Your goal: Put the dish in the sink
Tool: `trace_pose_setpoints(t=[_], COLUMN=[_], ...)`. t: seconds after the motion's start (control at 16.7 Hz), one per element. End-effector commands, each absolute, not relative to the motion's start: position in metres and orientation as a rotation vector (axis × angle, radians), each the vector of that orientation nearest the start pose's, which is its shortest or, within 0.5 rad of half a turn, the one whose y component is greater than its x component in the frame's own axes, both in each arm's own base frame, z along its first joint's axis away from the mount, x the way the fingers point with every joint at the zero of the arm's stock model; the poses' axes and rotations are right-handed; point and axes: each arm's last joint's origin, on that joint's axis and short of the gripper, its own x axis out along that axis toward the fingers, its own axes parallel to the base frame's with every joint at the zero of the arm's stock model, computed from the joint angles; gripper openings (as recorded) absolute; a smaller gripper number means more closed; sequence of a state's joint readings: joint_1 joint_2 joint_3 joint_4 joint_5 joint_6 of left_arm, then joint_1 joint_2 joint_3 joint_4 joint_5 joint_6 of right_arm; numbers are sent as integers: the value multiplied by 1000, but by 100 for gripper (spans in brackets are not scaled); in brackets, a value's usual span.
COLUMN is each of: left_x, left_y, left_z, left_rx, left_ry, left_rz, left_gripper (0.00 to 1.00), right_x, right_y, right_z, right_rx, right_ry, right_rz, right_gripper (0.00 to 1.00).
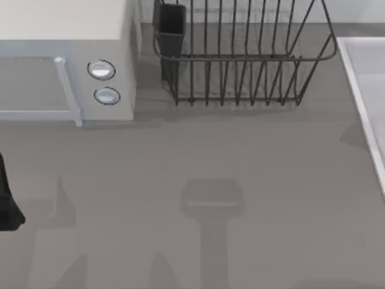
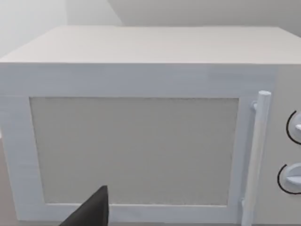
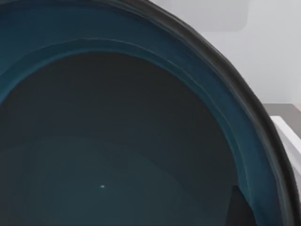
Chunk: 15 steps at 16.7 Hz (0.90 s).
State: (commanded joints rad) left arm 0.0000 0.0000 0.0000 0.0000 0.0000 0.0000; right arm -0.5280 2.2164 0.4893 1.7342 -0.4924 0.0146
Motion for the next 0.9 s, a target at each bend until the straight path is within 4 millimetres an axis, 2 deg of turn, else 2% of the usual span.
trace_pose_setpoints(t=[0.78,0.9], left_x=[106,106], left_y=[-1,-1], left_z=[160,160], left_rx=[0,0], left_ry=[0,0], left_rz=[0,0], left_gripper=[100,100], right_x=[267,267], right_y=[-136,-136], right_z=[59,59], right_rx=[0,0], right_ry=[0,0], right_rz=[-10,-10], right_gripper=[98,100])
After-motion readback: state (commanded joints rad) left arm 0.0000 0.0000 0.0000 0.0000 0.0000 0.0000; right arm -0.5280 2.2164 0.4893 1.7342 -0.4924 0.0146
